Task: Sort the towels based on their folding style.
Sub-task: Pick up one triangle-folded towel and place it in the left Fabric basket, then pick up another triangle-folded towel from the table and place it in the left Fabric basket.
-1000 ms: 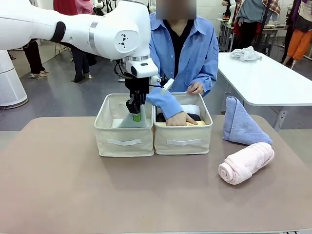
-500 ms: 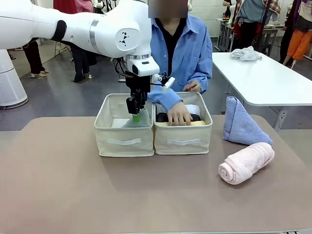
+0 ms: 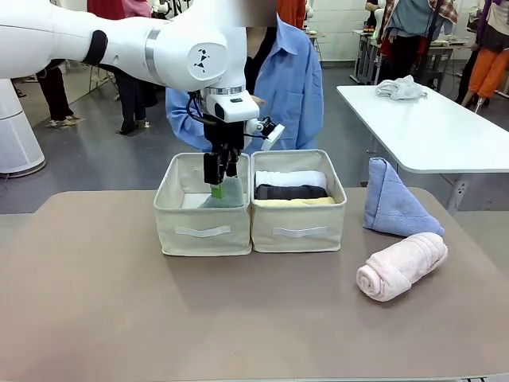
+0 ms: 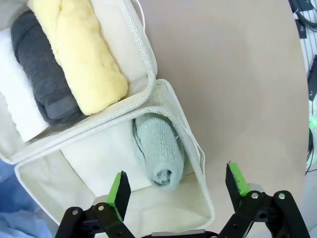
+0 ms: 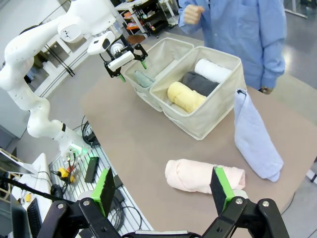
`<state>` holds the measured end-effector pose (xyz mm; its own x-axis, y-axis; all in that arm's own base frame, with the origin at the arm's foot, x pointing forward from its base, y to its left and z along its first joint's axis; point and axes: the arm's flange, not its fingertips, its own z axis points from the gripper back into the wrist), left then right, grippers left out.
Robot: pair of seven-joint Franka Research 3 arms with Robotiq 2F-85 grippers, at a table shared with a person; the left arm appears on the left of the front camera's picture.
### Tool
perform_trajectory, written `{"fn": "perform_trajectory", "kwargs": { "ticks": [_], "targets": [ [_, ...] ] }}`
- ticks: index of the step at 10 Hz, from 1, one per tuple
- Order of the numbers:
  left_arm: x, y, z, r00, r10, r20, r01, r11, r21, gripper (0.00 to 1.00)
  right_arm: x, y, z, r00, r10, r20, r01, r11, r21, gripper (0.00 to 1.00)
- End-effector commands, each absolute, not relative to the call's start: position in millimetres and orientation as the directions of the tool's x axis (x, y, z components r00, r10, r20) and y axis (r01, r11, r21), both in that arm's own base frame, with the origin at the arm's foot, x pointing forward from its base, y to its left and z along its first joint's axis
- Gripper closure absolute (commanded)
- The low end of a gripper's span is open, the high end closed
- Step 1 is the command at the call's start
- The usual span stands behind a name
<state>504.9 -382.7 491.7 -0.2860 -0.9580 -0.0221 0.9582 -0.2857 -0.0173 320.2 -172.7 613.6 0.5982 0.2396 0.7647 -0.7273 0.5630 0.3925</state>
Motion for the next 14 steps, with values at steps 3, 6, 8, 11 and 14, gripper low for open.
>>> {"fn": "perform_trajectory", "kwargs": {
  "ticks": [3,6,8,11,14],
  "targets": [
    [473.7,-261.1,594.9,-0.245,-0.968,0.052,0.962,-0.236,0.134,0.0,319.9,-171.8,612.8,0.587,0.236,0.775,-0.738,0.549,0.392,0.0],
    [464.9,-163.2,589.4,-0.164,-0.978,0.133,0.984,-0.151,0.097,0.0,319.9,-171.8,612.8,0.587,0.236,0.775,-0.738,0.549,0.392,0.0],
    [464.0,-125.5,567.3,-0.091,-0.979,0.182,0.994,-0.077,0.082,0.0,319.9,-171.8,612.8,0.587,0.236,0.775,-0.738,0.549,0.392,0.0],
    [468.9,-112.9,566.4,-0.07,-0.987,0.144,0.997,-0.064,0.045,0.0,319.9,-171.8,612.8,0.587,0.236,0.775,-0.738,0.549,0.392,0.0],
    [468.9,-112.9,566.4,-0.07,-0.987,0.144,0.997,-0.064,0.045,0.0,319.9,-171.8,612.8,0.587,0.236,0.775,-0.738,0.549,0.392,0.0]
  ]
}}
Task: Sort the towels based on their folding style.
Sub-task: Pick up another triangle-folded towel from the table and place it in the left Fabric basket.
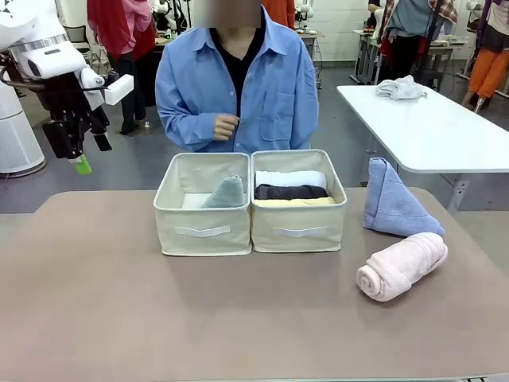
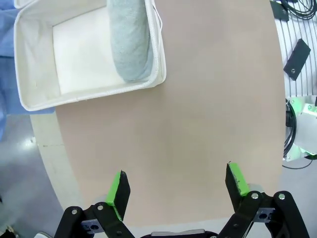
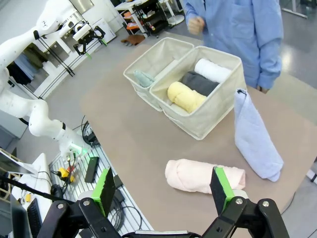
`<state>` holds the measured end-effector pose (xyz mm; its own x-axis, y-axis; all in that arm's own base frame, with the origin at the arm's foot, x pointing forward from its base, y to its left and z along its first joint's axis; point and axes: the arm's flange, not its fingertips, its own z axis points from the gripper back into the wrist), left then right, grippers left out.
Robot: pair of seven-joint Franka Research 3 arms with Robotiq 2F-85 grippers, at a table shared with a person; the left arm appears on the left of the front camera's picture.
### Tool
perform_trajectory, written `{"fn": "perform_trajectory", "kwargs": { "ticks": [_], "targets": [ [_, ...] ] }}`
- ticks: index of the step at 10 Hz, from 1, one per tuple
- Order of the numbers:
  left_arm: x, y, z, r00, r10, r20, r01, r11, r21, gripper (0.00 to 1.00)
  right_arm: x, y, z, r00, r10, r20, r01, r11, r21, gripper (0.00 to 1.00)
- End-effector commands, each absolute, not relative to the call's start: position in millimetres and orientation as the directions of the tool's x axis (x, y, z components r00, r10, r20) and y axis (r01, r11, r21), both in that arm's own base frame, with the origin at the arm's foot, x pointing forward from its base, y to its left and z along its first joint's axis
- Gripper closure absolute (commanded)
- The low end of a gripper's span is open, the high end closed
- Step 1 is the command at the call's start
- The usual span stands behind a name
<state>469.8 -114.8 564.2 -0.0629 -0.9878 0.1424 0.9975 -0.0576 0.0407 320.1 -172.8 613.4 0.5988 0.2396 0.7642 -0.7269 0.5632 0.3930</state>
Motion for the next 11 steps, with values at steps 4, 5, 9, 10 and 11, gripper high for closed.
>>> {"fn": "perform_trajectory", "kwargs": {
  "ticks": [4,5,9,10,11],
  "targets": [
    [489.7,-53.2,579.8,-0.074,-0.891,0.448,0.997,-0.057,0.051,0.0,319.9,-171.8,612.8,0.587,0.236,0.775,-0.738,0.549,0.392,0.0],
    [494.6,-6.8,584.7,-0.066,-0.794,0.604,0.998,-0.04,0.056,0.0,319.9,-171.8,612.8,0.587,0.236,0.775,-0.738,0.549,0.392,0.0],
    [495.4,140.6,550.6,0.072,-0.462,0.884,0.997,0.059,-0.051,0.0,319.9,-171.8,612.8,0.587,0.236,0.775,-0.738,0.549,0.392,0.0],
    [497.9,169.9,537.5,0.135,-0.437,0.889,0.99,0.099,-0.102,0.0,319.9,-171.8,612.8,0.587,0.236,0.775,-0.738,0.549,0.392,0.0],
    [491.3,184.6,529.0,0.165,-0.416,0.894,0.984,0.132,-0.12,0.0,319.9,-171.8,612.8,0.587,0.236,0.775,-0.738,0.549,0.392,0.0]
  ]
}}
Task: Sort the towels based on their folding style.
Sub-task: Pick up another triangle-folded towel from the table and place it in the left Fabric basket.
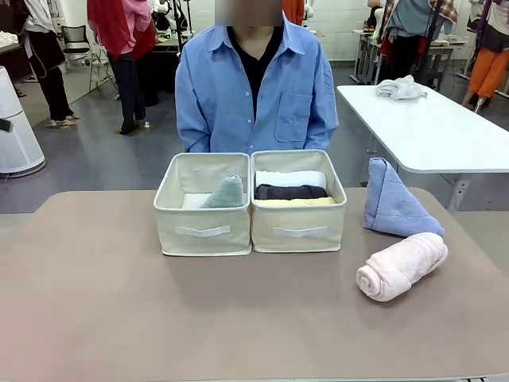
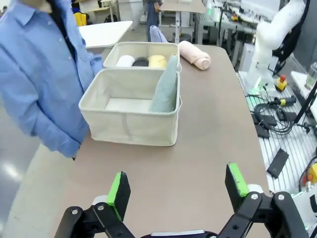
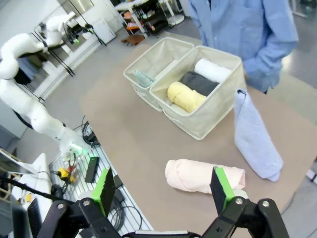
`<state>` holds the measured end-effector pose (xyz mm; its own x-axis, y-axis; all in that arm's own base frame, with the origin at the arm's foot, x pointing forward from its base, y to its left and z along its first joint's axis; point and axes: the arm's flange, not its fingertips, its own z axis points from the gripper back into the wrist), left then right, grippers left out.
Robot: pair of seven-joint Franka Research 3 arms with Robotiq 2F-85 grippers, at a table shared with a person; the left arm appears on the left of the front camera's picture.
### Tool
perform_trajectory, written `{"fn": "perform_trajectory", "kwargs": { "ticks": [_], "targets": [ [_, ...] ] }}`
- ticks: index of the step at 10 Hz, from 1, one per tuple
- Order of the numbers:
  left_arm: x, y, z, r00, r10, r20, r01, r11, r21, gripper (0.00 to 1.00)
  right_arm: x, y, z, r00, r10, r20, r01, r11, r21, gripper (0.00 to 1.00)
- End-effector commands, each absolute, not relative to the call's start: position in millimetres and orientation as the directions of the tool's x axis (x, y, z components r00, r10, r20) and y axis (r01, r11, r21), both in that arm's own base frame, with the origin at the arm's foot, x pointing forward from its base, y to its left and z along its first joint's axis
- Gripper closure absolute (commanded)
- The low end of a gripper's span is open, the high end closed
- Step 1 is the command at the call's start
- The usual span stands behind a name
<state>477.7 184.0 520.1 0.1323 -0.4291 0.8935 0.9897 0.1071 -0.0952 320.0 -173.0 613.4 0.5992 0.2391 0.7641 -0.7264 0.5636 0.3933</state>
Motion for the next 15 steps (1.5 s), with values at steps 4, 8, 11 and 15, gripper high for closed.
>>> {"fn": "perform_trajectory", "kwargs": {
  "ticks": [4,8,11,15],
  "targets": [
    [477.6,212.2,499.2,0.188,-0.381,0.905,0.979,0.144,-0.142,0.0,330.9,-141.2,620.9,0.621,0.458,0.636,-0.724,0.645,0.243,0.0],
    [477.6,212.2,499.2,0.188,-0.381,0.905,0.979,0.144,-0.142,0.0,406.9,-48.1,625.5,0.48,0.762,0.434,-0.868,0.483,0.113,0.0],
    [477.6,212.2,499.2,0.188,-0.381,0.905,0.979,0.144,-0.142,0.0,424.7,2.2,574.7,0.385,0.854,0.349,-0.919,0.388,0.064,0.0],
    [477.6,212.2,499.2,0.188,-0.381,0.905,0.979,0.144,-0.142,0.0,285.4,-157.8,663.3,0.521,0.756,0.395,-0.842,0.531,0.094,0.0]
  ]
}}
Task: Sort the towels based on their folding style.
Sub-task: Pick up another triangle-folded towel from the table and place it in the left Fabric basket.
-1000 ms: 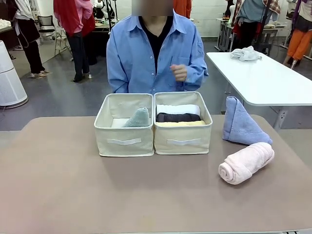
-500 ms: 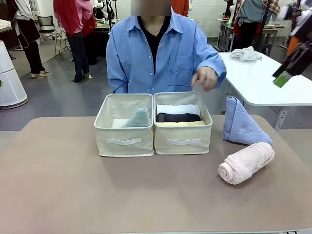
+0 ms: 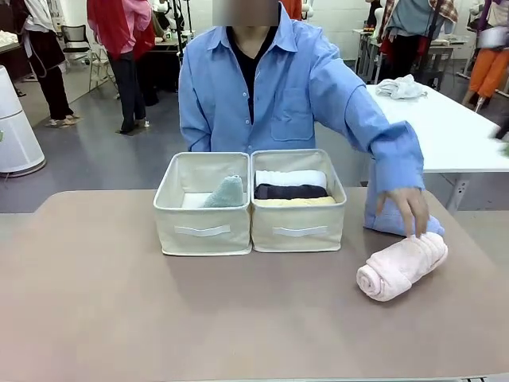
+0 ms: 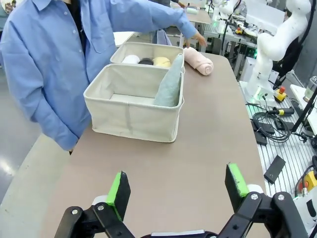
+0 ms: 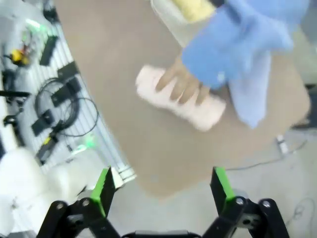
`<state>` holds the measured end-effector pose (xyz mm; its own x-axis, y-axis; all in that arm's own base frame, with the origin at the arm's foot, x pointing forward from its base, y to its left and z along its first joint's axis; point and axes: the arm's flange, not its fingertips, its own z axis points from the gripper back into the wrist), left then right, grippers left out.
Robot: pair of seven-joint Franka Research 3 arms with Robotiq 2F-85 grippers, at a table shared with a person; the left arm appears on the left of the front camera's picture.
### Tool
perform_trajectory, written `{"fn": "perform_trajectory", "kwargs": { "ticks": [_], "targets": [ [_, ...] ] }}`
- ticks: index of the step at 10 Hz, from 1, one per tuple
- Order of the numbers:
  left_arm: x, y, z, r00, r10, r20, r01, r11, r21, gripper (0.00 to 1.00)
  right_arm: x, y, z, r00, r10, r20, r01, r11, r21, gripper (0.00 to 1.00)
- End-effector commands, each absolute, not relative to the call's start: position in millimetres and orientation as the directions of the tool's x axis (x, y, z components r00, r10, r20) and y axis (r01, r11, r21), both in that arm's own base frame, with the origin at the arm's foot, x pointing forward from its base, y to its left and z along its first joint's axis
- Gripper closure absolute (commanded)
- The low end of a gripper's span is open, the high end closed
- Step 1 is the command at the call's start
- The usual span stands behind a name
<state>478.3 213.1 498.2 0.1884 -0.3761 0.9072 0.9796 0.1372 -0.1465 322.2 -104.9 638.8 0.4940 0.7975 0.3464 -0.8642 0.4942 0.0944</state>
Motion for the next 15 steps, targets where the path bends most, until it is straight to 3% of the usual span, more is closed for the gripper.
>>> {"fn": "perform_trajectory", "kwargs": {
  "ticks": [1,10,15],
  "targets": [
    [477.6,212.2,499.2,0.188,-0.381,0.905,0.979,0.144,-0.142,0.0,264.9,-186.2,666.1,0.545,0.709,0.446,-0.821,0.559,0.115,0.0],
    [477.6,212.2,499.2,0.188,-0.381,0.905,0.979,0.144,-0.142,0.0,285.4,-212.6,639.6,0.545,0.638,0.545,-0.82,0.541,0.187,0.0],
    [477.6,212.2,499.2,0.188,-0.381,0.905,0.979,0.144,-0.142,0.0,283.1,-206.8,639.6,0.561,0.649,0.514,-0.814,0.545,0.201,0.0]
  ]
}}
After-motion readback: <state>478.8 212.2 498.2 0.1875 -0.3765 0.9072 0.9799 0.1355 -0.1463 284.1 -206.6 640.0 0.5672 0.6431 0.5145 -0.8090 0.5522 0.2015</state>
